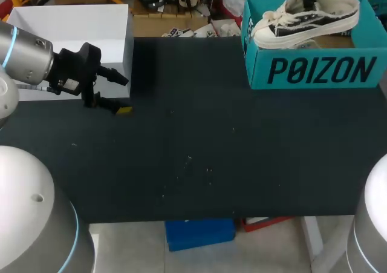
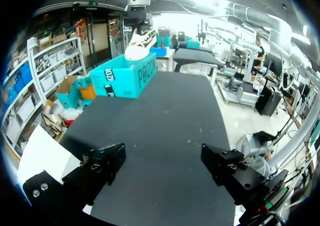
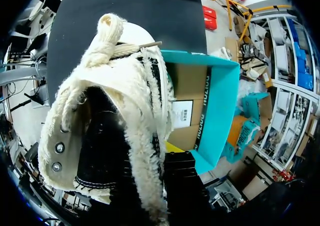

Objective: Take the shoe out of the shoebox, open the shoe tongue, remove and reinsert the insole, then place the shoe into the shoebox

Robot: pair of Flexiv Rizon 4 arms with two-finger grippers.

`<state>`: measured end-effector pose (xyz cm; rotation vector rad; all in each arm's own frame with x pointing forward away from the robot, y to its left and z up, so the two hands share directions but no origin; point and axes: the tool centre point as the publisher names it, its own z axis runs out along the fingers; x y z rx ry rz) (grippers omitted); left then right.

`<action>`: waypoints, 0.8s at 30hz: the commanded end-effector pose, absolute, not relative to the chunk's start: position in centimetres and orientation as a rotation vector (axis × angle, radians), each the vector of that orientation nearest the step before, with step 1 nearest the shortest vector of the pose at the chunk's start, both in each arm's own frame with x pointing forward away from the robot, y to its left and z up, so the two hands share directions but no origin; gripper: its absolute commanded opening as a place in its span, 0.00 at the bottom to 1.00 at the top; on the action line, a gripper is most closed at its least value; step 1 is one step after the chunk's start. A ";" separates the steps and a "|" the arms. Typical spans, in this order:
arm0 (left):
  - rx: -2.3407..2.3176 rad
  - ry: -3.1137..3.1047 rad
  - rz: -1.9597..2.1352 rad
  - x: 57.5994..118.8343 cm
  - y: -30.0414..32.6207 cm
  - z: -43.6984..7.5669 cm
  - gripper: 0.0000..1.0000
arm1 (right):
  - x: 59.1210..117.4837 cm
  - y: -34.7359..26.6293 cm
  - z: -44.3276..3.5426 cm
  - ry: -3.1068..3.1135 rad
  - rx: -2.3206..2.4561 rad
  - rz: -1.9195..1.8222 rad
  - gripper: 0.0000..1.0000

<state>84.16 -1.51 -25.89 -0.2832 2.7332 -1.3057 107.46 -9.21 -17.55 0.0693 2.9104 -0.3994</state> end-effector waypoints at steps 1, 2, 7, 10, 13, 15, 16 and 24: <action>-0.284 2.737 -1.300 84.1 -1.5 -25.9 1.00 | 107.5 -9.2 -17.3 2.912 0.071 -0.401 0.00; -0.284 2.737 -1.300 84.1 -1.5 -25.9 1.00 | 107.5 -9.2 -17.3 2.912 0.071 -0.401 0.00; -0.284 2.737 -1.300 84.1 -1.5 -25.9 1.00 | 107.4 -9.3 -17.5 2.896 0.122 -0.377 0.00; -0.284 2.737 -1.300 84.1 -1.5 -25.9 1.00 | 107.7 -10.0 -17.6 2.864 0.174 -0.354 0.00; -0.284 2.737 -1.300 84.1 -1.5 -25.9 1.00 | 108.9 -11.1 -17.7 2.847 0.171 -0.347 0.00; -0.284 2.737 -1.300 84.1 -1.5 -25.9 1.00 | 109.7 -11.9 -17.8 2.836 0.169 -0.335 0.00; -0.284 2.737 -1.300 84.1 -1.5 -25.9 1.00 | 110.1 -12.4 -17.9 2.836 0.160 -0.332 0.00; -0.284 2.737 -1.300 84.1 -1.5 -25.9 1.00 | 113.8 -15.7 -18.7 2.813 0.090 -0.254 0.00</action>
